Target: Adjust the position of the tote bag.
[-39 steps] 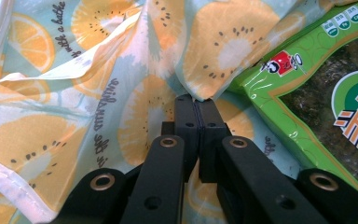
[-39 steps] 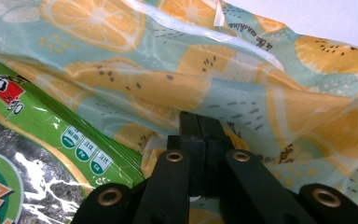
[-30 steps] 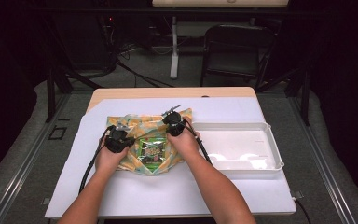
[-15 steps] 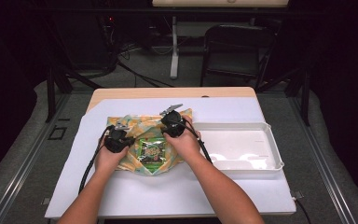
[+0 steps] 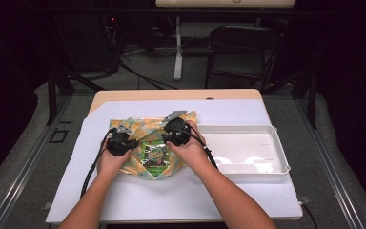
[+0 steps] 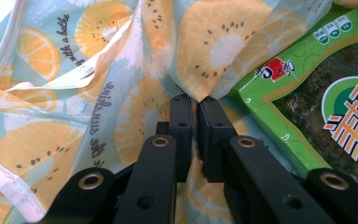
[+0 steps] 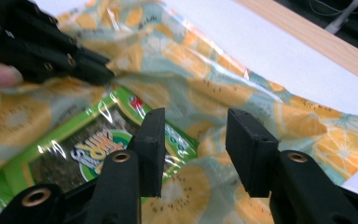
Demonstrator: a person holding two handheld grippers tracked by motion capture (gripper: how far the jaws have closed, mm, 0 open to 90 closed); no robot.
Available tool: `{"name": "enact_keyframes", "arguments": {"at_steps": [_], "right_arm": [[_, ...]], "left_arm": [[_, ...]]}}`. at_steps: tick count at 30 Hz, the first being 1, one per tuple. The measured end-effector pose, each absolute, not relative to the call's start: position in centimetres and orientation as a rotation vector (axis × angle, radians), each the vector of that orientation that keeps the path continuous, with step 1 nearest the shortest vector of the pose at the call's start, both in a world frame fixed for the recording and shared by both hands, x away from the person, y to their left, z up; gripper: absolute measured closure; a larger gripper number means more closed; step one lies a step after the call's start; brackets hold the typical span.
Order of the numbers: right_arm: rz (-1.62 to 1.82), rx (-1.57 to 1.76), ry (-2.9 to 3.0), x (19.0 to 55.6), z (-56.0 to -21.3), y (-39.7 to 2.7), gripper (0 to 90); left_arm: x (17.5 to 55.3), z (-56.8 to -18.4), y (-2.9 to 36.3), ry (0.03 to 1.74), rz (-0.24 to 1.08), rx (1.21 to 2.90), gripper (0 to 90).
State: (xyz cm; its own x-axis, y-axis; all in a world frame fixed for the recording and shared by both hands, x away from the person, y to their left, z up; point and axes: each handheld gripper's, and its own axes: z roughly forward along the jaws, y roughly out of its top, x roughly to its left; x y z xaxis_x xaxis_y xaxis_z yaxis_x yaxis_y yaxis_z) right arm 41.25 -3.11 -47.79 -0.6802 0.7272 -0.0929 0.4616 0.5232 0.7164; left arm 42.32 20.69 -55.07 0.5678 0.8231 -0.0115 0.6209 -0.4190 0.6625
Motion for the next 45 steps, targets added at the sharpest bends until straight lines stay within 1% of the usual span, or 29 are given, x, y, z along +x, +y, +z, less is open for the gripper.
{"name": "enact_keyframes", "arguments": {"at_steps": [4, 11, 14, 17, 21, 23, 26, 30, 38, 45], "right_arm": [[0.898, 0.976, 2.405, 41.2, -48.6, -2.8, 53.1], [0.771, 0.927, 2.418, 41.0, -50.4, -2.4, 55.0], [0.73, 0.928, 2.414, 41.0, -51.0, -2.7, 61.4], [0.686, 0.937, 2.425, 41.1, -51.4, -3.2, 71.2], [0.68, 0.968, 2.435, 41.2, -51.8, -3.8, 81.6], [0.663, 0.969, 2.44, 41.2, -51.9, -3.9, 85.0], [0.648, 0.976, 2.451, 41.2, -52.1, -4.1, 87.6], [0.628, 0.994, 2.462, 41.4, -52.4, -4.2, 89.2], [0.61, 0.985, 2.483, 41.5, -52.8, -3.7, 89.3], [0.609, 1.005, 2.493, 41.6, -53.0, -3.5, 86.7]], "left_arm": [[42.3, -55.1, 20.6, 1.151, 0.429, 2.172, 85.0], [42.3, -55.2, 20.7, 1.153, 0.425, 2.17, 84.7], [42.4, -55.3, 20.7, 1.152, 0.425, 2.172, 84.7], [42.4, -55.3, 20.7, 1.154, 0.425, 2.176, 84.7], [42.4, -55.2, 20.7, 1.153, 0.42, 2.182, 84.7], [42.4, -55.3, 20.7, 1.153, 0.42, 2.183, 84.7], [42.3, -55.3, 20.7, 1.159, 0.424, 2.174, 84.7], [42.4, -55.4, 20.7, 1.158, 0.424, 2.175, 84.6], [42.3, -55.2, 20.7, 1.152, 0.421, 2.179, 82.2], [42.3, -55.2, 20.7, 1.155, 0.423, 2.166, 81.1]]}}
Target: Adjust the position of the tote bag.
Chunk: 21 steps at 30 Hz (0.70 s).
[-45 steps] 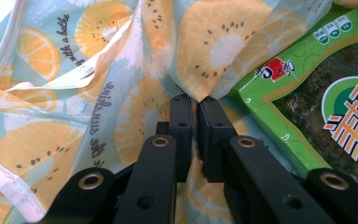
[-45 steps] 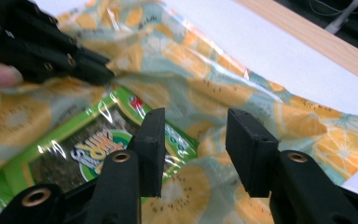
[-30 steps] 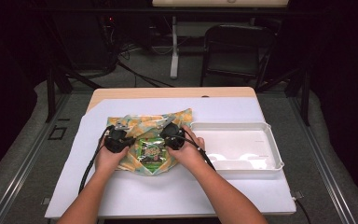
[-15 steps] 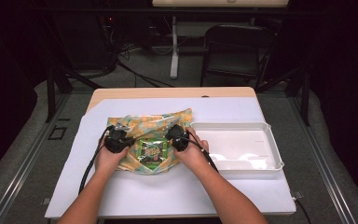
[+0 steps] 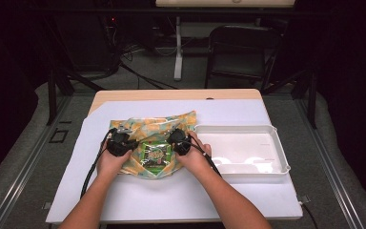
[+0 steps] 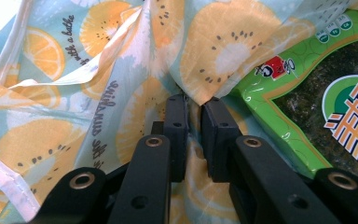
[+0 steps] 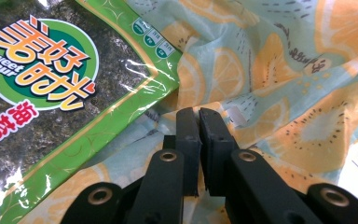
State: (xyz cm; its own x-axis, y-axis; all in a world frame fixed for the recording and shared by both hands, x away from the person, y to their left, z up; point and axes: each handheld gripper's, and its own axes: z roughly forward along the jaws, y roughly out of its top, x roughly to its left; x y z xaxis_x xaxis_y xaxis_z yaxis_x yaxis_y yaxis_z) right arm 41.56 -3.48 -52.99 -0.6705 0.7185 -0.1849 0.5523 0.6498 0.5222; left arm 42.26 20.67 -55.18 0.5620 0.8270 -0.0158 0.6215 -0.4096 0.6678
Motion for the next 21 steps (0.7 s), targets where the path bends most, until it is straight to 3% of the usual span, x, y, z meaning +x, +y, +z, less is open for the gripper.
{"name": "enact_keyframes", "arguments": {"at_steps": [12, 21], "right_arm": [[0.662, 0.995, 2.468, 41.3, -52.6, -3.5, 84.1], [0.721, 0.971, 2.443, 40.7, -51.7, -3.5, 74.1]], "left_arm": [[42.1, -54.7, 20.8, 1.155, 0.432, 2.136, 77.7], [41.9, -53.9, 21.1, 1.158, 0.435, 2.095, 71.7]]}}
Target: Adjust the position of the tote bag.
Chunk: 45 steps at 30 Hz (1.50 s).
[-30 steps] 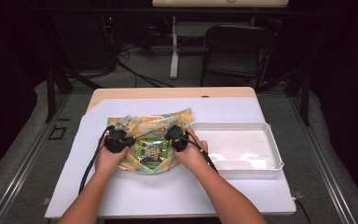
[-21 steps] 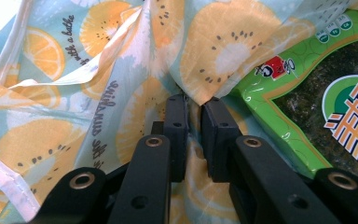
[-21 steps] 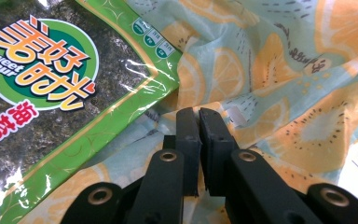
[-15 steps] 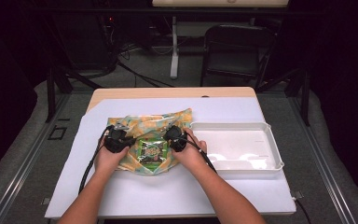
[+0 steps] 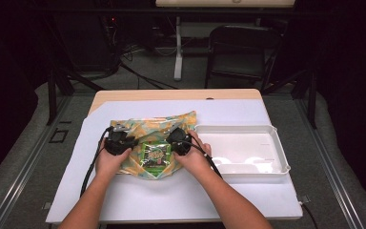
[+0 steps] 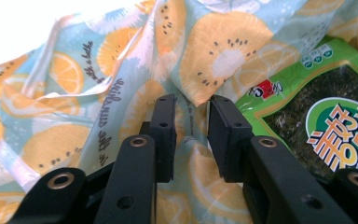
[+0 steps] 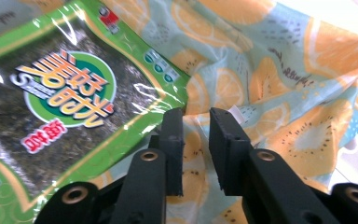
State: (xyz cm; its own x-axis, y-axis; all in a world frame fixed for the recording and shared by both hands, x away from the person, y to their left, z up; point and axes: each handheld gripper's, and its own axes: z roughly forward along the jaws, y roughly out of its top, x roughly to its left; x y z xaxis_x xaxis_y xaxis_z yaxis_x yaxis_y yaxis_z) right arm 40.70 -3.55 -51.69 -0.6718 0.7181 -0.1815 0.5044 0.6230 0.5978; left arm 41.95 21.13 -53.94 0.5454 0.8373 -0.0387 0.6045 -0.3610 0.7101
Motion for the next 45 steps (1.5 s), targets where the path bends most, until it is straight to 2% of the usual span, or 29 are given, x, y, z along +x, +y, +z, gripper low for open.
{"name": "enact_keyframes", "arguments": {"at_steps": [3, 19, 27, 33, 37, 40, 41, 45], "right_arm": [[0.751, 0.965, 2.431, 40.4, -51.4, -3.5, 70.1], [0.845, 0.933, 2.397, 39.0, -49.7, -3.5, 60.2], [0.952, 0.855, 2.325, 36.5, -47.7, -4.0, 57.1], [1.049, 0.83, 2.288, 35.1, -47.3, -4.9, 59.3], [1.131, 0.873, 2.321, 35.4, -47.7, -5.7, 73.2], [1.176, 0.884, 2.377, 35.7, -48.3, -5.7, 81.5], [1.181, 0.875, 2.385, 35.7, -48.6, -5.6, 81.8], [1.154, 0.817, 2.414, 35.2, -49.5, -4.9, 79.6]], "left_arm": [[41.9, -53.7, 21.3, 1.16, 0.438, 2.083, 70.9], [41.5, -52.2, 22.1, 1.145, 0.458, 2.01, 63.5], [40.6, -50.0, 22.4, 1.109, 0.514, 1.924, 60.9], [39.6, -48.0, 22.3, 1.09, 0.473, 1.918, 68.7], [39.2, -47.2, 21.7, 1.091, 0.445, 1.932, 75.0], [38.7, -47.3, 21.2, 1.122, 0.427, 1.991, 86.2], [38.4, -47.3, 21.0, 1.121, 0.429, 2.009, 89.5], [36.7, -47.7, 20.2, 1.091, 0.425, 2.062, 90.0]]}}
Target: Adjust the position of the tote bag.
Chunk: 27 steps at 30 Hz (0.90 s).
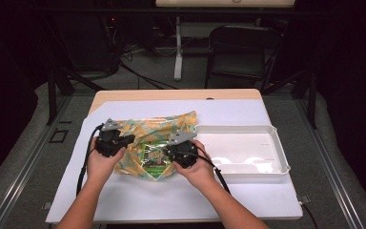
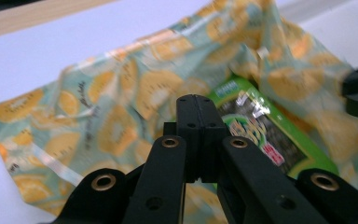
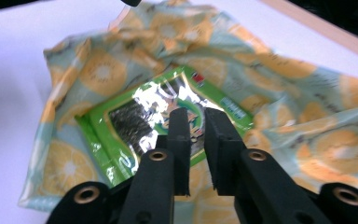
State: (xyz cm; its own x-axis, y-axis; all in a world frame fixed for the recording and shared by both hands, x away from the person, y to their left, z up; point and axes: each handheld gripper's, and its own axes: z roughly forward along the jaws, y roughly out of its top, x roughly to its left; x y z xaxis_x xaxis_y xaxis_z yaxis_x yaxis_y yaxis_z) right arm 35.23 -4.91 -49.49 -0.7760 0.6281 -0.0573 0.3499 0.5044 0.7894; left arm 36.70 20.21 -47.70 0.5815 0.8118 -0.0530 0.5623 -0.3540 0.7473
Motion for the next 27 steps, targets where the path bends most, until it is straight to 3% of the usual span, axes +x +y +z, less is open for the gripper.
{"name": "enact_keyframes", "arguments": {"at_steps": [8, 27], "right_arm": [[1.173, 0.841, 2.464, 35.7, -50.6, -4.2, 81.9], [0.978, 0.847, 2.526, 35.6, -52.1, -5.4, 82.8]], "left_arm": [[34.9, -49.8, 18.7, 1.098, 0.449, 2.192, 86.3], [32.9, -53.3, 19.2, 1.145, 0.429, 2.255, 86.7]]}}
